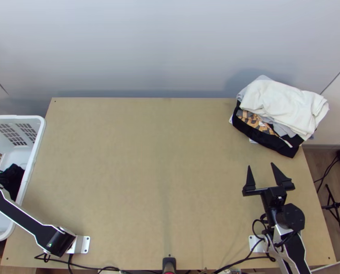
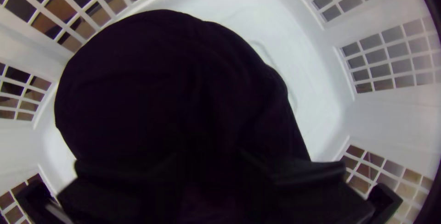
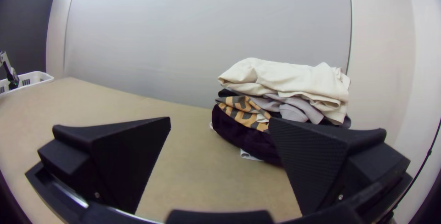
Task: Fold the t-shirt
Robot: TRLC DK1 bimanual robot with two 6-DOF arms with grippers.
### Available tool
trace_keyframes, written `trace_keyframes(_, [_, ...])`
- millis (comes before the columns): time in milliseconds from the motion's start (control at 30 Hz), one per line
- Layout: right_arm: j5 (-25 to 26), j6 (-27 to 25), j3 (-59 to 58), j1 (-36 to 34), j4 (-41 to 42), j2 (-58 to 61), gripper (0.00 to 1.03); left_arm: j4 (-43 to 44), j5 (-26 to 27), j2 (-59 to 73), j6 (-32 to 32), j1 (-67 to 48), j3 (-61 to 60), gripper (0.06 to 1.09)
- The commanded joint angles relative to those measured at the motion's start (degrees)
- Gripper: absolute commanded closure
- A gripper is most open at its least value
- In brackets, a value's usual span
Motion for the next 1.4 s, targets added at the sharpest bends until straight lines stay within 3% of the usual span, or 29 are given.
trace_keyframes(0, [0.0,0.0,0.0,0.0,0.0,0.0,0.04,3.5,0.6,-0.4,1.4,1.1,1.4,1.05])
trace_keyframes(333, [0.0,0.0,0.0,0.0,0.0,0.0,0.04,3.3,5.8,-28.7,-6.9,-1.0,3.1,1.05])
trace_keyframes(967, [0.0,0.0,0.0,0.0,0.0,0.0,0.04,1.4,22.9,-77.3,-16.2,-3.9,0.6,1.05])
trace_keyframes(1233, [0.0,0.0,0.0,0.0,0.0,0.0,0.04,0.1,24.3,-88.2,-20.0,-16.6,-4.8,1.05])
trace_keyframes(1367, [0.0,0.0,0.0,0.0,0.0,0.0,0.04,-1.5,21.4,-88.5,-21.6,-28.6,-6.1,1.05])
